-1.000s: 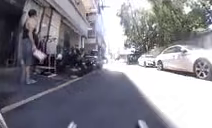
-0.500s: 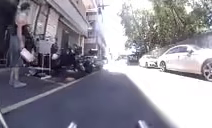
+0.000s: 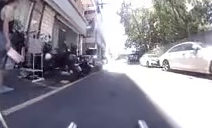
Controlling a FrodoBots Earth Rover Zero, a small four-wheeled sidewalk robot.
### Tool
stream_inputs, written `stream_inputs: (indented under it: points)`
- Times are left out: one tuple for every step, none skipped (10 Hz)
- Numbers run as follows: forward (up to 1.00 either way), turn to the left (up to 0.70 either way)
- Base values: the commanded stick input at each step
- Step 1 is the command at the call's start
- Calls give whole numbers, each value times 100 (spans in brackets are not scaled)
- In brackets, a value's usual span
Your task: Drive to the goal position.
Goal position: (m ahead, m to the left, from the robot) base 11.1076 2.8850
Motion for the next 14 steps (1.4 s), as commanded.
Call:
stream_inputs:
  points:
    - [70, 0]
    - [70, 0]
    - [70, 0]
    - [70, 0]
    - [70, 0]
    - [70, -1]
    - [70, -14]
    - [70, -14]
    - [70, -14]
    - [70, -14]
    - [70, -4]
    - [70, 0]
    - [70, 0]
    - [70, 0]
